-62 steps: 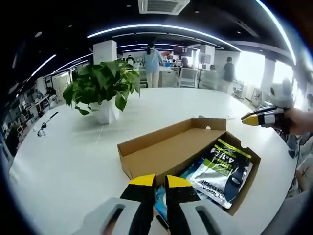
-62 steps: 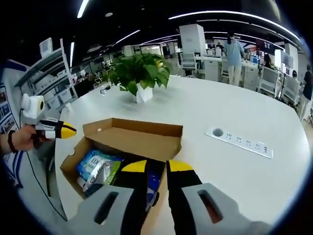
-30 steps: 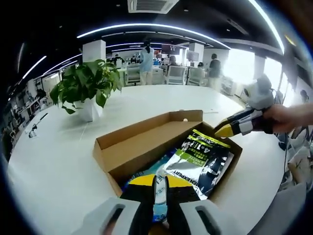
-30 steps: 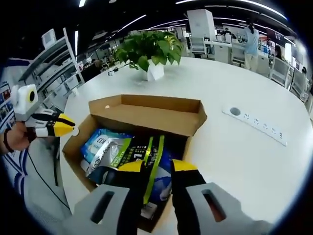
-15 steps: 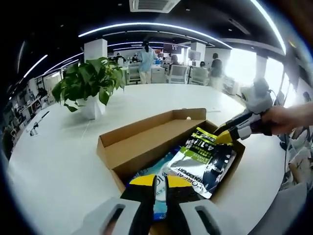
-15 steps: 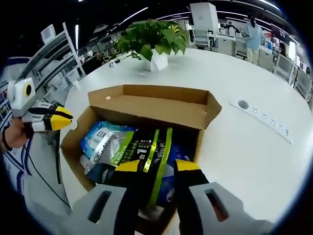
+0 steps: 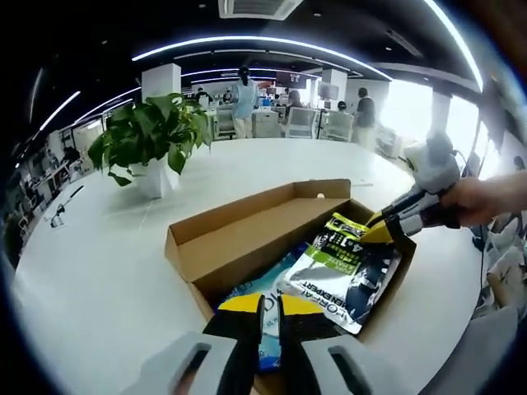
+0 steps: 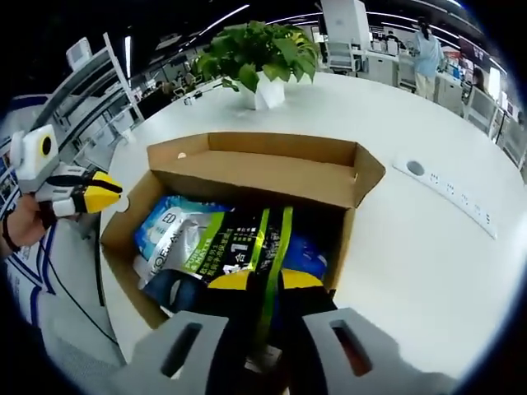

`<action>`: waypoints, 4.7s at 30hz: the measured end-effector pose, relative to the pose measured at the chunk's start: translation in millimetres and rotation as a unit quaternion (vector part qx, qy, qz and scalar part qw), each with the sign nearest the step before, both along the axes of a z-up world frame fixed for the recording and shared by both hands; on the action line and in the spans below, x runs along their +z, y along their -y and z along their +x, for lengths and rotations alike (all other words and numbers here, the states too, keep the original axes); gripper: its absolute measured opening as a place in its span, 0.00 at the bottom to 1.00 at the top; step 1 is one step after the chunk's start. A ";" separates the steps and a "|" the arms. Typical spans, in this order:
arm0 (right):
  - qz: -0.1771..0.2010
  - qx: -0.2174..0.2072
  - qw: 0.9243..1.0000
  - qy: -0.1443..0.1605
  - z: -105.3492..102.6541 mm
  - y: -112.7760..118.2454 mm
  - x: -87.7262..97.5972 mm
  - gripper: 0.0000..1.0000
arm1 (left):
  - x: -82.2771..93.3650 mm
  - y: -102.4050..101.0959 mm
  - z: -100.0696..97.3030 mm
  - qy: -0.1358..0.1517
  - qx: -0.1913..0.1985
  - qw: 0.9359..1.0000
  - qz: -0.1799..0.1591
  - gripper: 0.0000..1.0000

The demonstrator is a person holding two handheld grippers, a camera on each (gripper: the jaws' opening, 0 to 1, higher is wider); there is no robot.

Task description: Operate the shoe box by opening the lid, removing the specified soft item, and placing it in the target area until the item is outside and the box remains undamaged.

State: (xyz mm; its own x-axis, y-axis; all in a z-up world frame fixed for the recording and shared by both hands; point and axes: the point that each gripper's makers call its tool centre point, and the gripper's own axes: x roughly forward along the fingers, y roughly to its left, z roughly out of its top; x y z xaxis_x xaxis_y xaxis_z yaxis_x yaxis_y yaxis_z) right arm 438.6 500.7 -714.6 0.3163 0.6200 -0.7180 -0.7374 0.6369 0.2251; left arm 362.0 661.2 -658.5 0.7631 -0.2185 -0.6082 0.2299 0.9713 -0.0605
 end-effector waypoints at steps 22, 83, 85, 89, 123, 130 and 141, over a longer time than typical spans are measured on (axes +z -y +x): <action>-0.001 0.007 1.000 0.005 -3.2 3.0 3.5 0.03 | -20.4 23.6 -2.6 -0.048 -0.036 0.998 -0.018 0.15; 0.030 -0.021 0.999 0.024 -11.1 34.8 35.5 0.00 | -16.0 84.2 10.4 -0.132 -0.023 0.977 -0.166 0.00; 0.031 -0.025 0.999 0.027 -10.0 39.9 39.0 0.00 | -12.3 88.7 12.6 -0.129 -0.027 0.977 -0.167 0.00; 0.030 -0.031 0.998 0.034 -8.7 50.5 44.5 0.00 | -5.9 99.5 16.7 -0.124 -0.038 0.978 -0.163 0.00; 0.029 -0.141 0.989 0.038 -33.5 208.6 44.0 0.00 | 4.0 247.1 24.8 -0.131 -0.157 0.969 -0.135 0.00; 0.024 -0.154 0.987 0.030 -38.5 230.3 34.6 0.00 | -1.2 271.5 20.6 -0.138 -0.173 0.967 -0.130 0.00; 0.019 -0.166 0.986 0.020 -30.4 258.3 25.5 0.00 | -11.9 298.6 29.2 -0.148 -0.184 0.964 -0.124 0.00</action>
State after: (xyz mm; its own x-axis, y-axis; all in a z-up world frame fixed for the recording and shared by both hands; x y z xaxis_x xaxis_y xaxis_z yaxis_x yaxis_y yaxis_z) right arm 408.2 242.4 -689.1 0.5339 0.5033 -0.6795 -0.4979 0.8366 0.2285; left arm 391.2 362.7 -670.4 0.4079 -0.6075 -0.6816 0.4931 0.7748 -0.3956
